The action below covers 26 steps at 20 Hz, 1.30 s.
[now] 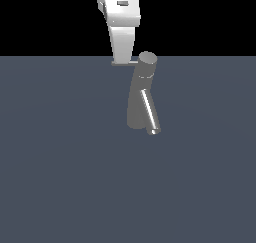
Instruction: Turn on the faucet by rotating a designated handle.
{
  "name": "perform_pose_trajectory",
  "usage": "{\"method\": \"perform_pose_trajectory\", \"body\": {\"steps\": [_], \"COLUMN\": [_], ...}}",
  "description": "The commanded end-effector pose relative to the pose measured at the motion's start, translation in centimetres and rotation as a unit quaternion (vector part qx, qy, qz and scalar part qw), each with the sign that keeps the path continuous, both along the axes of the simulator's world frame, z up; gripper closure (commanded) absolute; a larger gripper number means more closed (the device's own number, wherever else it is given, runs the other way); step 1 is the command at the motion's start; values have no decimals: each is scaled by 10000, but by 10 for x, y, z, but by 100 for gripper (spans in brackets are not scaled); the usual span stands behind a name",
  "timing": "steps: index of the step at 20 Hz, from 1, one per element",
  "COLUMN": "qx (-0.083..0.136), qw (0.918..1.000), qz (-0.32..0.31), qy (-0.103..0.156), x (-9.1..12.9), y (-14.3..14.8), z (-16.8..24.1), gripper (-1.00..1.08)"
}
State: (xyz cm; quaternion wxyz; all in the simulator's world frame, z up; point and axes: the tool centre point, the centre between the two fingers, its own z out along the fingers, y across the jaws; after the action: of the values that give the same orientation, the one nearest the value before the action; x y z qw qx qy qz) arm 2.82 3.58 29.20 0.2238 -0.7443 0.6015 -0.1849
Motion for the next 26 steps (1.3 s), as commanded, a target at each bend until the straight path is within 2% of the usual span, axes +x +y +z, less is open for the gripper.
{"method": "perform_pose_trajectory", "body": {"steps": [1,8,26], "qx": [14,16,14], "qw": [10000,10000,10000], "qz": [-52,-64,-66], "qy": [-18,-20,-19], "x": [3,3,-29], "y": [-1,-2,-5], "z": [-1,-1,-22], "gripper": [108,108,108]}}
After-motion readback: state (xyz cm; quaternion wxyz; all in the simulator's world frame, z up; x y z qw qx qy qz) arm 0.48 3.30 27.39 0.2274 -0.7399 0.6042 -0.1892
